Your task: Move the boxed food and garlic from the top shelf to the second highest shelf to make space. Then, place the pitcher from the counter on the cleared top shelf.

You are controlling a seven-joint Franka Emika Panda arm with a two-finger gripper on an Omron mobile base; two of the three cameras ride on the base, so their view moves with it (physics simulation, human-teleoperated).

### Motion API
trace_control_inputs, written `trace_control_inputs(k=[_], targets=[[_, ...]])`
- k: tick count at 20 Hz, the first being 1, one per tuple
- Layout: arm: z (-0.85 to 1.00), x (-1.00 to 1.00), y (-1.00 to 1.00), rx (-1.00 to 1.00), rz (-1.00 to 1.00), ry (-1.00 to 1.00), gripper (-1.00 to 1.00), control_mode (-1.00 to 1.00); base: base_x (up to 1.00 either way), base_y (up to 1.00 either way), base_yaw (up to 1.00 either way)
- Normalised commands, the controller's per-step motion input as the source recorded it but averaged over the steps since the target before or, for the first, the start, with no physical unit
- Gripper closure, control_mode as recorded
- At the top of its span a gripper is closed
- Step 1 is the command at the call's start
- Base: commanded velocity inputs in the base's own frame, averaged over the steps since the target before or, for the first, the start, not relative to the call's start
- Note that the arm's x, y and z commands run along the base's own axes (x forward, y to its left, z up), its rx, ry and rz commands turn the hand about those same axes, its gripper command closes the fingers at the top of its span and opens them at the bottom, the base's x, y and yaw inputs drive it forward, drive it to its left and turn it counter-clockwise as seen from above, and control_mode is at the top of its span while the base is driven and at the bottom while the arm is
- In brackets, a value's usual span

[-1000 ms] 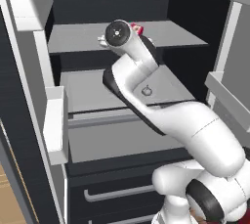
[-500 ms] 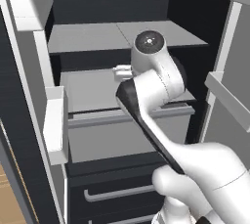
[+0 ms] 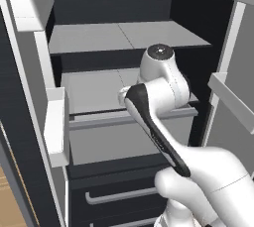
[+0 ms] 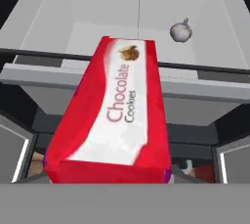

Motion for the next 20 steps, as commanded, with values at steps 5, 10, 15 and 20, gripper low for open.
trace_control_inputs(k=[5,10,15,20], targets=[[-0.49,0.78,0.00,0.00,0.17,0.00,1.00,-1.00,0.00,0.00,0.00],[-0.48,0.78,0.00,0.00,0.11,0.00,1.00,-1.00,0.00,0.00,0.00],[-0.26,0.85,0.01,0.00,0.05,0.00,1.00,-1.00,0.00,0.00,0.00],[-0.22,0.92,0.01,0.00,0.01,0.00,1.00,-1.00,0.00,0.00,0.00]])
